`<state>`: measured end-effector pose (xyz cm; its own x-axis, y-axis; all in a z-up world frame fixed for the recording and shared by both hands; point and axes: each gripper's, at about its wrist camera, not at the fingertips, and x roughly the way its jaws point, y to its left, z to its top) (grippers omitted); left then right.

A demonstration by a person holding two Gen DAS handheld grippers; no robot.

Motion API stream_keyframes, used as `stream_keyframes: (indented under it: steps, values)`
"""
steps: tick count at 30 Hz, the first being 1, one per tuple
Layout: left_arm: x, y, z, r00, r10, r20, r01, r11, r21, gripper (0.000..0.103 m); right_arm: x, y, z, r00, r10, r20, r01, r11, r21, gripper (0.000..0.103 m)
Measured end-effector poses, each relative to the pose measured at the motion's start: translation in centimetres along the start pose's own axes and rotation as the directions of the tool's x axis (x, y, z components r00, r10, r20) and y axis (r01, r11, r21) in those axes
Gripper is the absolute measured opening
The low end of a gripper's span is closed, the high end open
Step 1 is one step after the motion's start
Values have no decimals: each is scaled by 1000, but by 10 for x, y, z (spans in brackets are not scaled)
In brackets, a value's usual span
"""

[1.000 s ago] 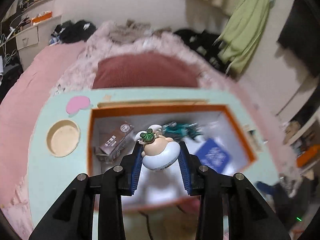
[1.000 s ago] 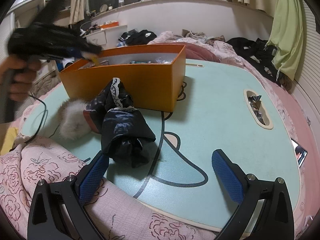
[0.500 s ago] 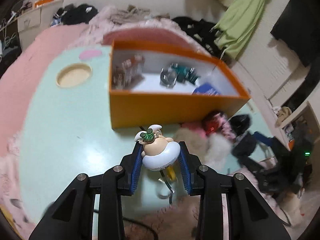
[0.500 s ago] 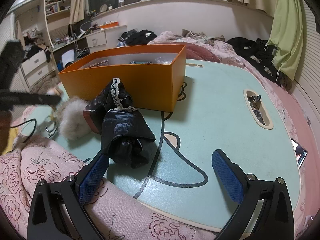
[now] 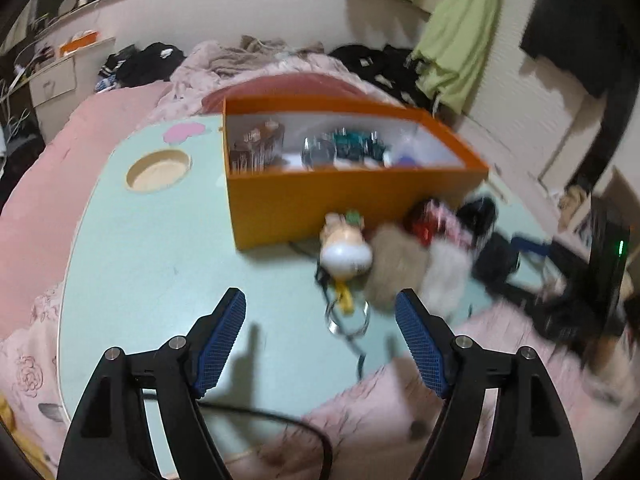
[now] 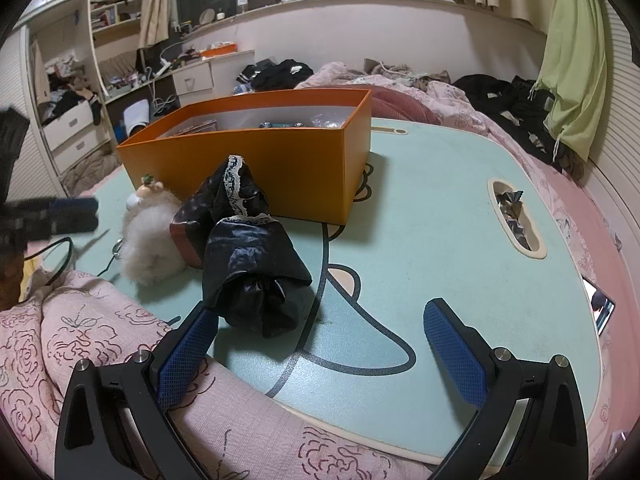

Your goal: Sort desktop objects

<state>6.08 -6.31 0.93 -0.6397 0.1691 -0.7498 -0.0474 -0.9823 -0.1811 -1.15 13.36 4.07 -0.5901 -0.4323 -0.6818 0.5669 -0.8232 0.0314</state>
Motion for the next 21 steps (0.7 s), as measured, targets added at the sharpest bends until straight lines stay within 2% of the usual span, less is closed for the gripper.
stream_keyframes:
  steps: [2, 4, 5, 8, 21]
  values:
    - [17, -1, -9, 998, 33, -61, -32, 999, 23, 85, 0, 0, 0, 1000, -1, 0, 1, 1000, -1, 103]
    - [25, -12, -15, 989, 148, -15, -146, 985, 88, 98, 0, 0, 0, 1000, -1, -1, 1, 1000, 1, 103]
    - [28, -16, -16, 988, 155, 9, -155, 984, 84, 102, 1, 1, -1, 1000, -1, -2, 1, 1000, 1, 103]
    - [33, -15, -11, 990, 139, -10, -137, 987, 85, 103, 1, 2, 0, 1000, -1, -2, 1, 1000, 1, 103]
    - [36, -14, -10, 990, 144, 1, -144, 987, 79, 103, 3, 7, 2, 1000, 3, -6, -3, 1000, -4, 103]
